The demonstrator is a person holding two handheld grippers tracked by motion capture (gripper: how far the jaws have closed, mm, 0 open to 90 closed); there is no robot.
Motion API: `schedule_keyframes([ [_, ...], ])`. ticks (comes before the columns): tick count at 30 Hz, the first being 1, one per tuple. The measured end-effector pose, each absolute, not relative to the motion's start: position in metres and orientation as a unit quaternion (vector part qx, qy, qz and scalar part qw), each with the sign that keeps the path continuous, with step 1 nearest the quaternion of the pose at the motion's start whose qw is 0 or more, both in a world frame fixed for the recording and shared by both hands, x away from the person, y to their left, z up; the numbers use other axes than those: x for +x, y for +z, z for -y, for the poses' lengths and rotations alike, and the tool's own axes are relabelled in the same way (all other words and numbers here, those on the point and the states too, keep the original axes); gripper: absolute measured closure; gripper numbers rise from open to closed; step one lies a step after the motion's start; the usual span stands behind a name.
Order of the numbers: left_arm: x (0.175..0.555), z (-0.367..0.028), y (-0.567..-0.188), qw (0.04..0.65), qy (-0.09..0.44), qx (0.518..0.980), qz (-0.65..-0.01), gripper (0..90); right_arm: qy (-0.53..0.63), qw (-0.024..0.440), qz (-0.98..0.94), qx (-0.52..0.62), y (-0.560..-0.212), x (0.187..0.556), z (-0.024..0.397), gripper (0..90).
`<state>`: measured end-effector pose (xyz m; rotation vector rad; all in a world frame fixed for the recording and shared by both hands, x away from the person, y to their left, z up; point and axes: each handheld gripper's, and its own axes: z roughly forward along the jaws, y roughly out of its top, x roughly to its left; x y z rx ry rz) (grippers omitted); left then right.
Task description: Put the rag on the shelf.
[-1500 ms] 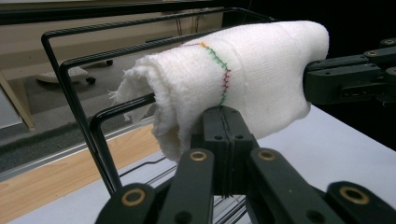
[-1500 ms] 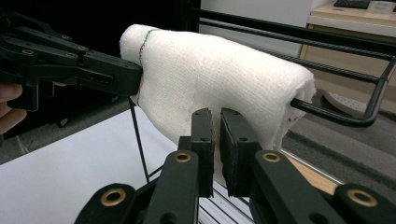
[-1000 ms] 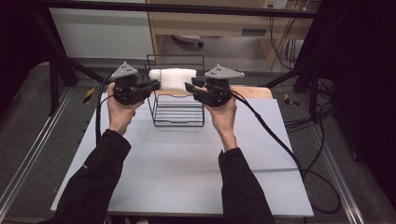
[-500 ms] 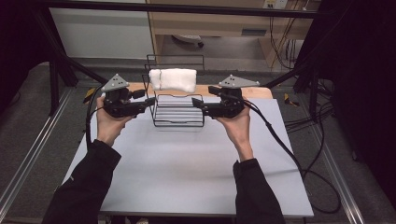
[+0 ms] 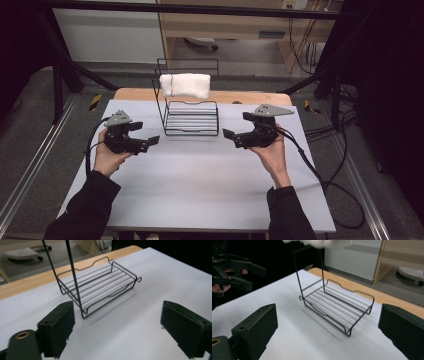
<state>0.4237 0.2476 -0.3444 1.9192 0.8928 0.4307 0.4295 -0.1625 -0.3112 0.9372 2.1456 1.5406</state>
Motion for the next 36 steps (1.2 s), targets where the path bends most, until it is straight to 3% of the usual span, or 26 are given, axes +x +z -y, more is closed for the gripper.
schedule_keyframes([
  [22,0.383,-0.284,-0.413,0.452,0.155,0.794,-0.377,8.3,0.497,0.127,-0.778,0.363,-0.406,0.387,0.224,0.2],
  [36,0.372,-0.294,-0.431,0.445,0.16,0.792,-0.386,8.6,0.485,0.111,-0.775,0.39,-0.44,0.369,0.258,0.2],
])
